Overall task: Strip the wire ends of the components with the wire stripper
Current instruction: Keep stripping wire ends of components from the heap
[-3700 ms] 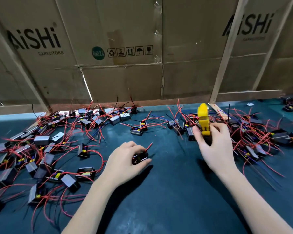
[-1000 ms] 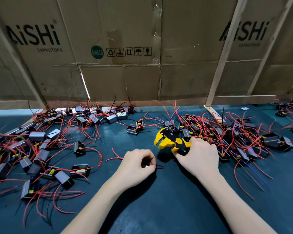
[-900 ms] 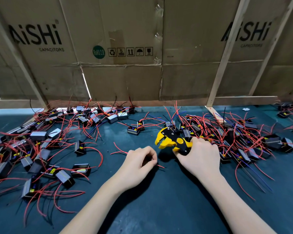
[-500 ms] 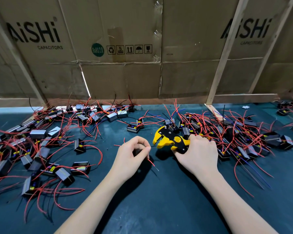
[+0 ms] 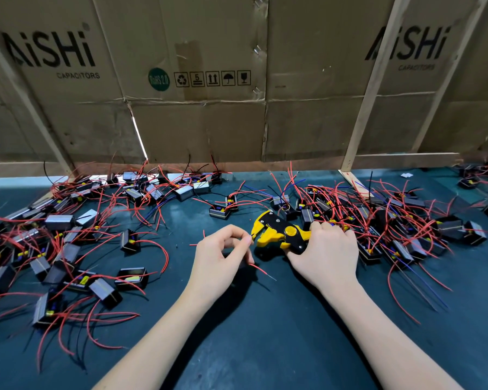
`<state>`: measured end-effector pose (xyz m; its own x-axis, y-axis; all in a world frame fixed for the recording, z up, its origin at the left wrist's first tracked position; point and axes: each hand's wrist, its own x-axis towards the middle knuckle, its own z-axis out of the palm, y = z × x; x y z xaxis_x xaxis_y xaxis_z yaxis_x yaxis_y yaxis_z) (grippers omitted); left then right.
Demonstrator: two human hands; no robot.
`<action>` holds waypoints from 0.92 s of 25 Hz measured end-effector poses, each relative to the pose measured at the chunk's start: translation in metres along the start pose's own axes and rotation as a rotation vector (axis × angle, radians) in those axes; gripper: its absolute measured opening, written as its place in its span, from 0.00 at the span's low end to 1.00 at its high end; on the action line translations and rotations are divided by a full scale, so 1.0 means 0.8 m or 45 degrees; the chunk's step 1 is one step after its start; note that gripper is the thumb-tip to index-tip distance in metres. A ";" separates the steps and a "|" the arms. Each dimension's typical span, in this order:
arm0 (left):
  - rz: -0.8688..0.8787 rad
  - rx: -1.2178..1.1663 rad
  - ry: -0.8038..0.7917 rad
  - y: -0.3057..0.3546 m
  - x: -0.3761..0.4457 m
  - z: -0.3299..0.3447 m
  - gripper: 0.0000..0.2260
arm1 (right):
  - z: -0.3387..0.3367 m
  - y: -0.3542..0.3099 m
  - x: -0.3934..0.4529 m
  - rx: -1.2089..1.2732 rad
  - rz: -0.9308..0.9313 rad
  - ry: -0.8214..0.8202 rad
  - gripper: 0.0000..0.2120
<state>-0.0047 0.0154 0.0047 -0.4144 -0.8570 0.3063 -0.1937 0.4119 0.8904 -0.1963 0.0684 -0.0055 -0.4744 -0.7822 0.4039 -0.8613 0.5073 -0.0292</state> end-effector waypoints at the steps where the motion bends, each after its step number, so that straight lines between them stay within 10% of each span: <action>1: -0.008 0.011 -0.004 0.000 0.000 0.001 0.08 | 0.000 -0.001 -0.001 0.008 0.000 -0.008 0.27; 23: -0.025 0.214 -0.073 -0.005 0.003 -0.006 0.08 | -0.015 -0.005 -0.002 -0.041 -0.086 -0.054 0.19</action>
<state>-0.0008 0.0103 0.0038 -0.4581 -0.8482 0.2657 -0.3463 0.4456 0.8255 -0.1901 0.0719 0.0047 -0.4235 -0.8292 0.3648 -0.8856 0.4638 0.0261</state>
